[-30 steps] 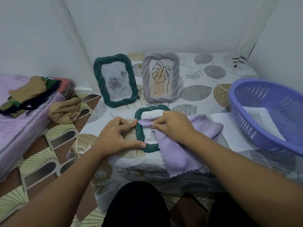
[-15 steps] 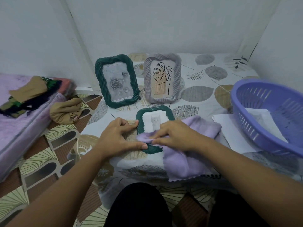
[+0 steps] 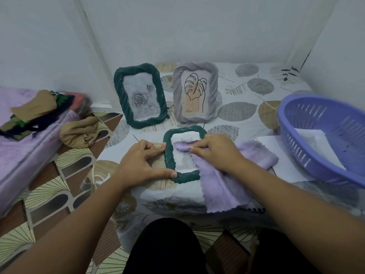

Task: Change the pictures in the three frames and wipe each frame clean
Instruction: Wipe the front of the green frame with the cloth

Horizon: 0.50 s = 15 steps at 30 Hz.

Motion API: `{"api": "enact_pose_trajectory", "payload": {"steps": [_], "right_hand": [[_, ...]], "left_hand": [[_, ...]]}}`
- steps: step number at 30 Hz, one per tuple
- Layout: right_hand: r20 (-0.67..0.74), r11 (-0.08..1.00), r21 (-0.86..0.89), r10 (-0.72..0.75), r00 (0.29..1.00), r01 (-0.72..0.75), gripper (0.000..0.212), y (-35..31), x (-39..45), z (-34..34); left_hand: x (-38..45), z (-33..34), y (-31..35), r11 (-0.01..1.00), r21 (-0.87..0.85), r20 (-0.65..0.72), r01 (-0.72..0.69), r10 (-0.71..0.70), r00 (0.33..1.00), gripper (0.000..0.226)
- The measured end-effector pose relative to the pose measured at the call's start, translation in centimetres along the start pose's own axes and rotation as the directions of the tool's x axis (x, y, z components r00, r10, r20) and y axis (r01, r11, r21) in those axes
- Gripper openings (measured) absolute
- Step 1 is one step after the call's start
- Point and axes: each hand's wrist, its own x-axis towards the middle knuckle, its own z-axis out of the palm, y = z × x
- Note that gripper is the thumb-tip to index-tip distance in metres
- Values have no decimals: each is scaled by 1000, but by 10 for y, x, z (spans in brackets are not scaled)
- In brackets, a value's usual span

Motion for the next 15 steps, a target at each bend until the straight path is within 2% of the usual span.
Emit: {"api": "enact_pose_trajectory", "payload": {"steps": [1,5,7,10,11,15], "right_hand": [[0,1000,-2,-21,1000,21,23,-9,1,7],[220,986,60,-164,962,155,25,-14,-19,2],[182,992,26,-124,975,121,23,1,-15,-6],[7,1000,-23,-11,1000,11,22,-2,6,0],[5,999,-26,-28,1000,28,22,-9,8,5],[224,988,6,-150,963,152,23,-16,-14,2]], "left_hand": [[0,0,0,1000,-1,0,-1,1,1000,114],[0,0,0,1000,15,-3,-22,22,1000,112],[-1,1,-1,1000,13,-4,-11,11,1000,112],[0,0,0,1000,12,1,-3,3,1000,112],[1,0,-1,1000,12,0,-5,5,1000,111],[0,1,-2,1000,15,-1,-23,23,1000,111]]}}
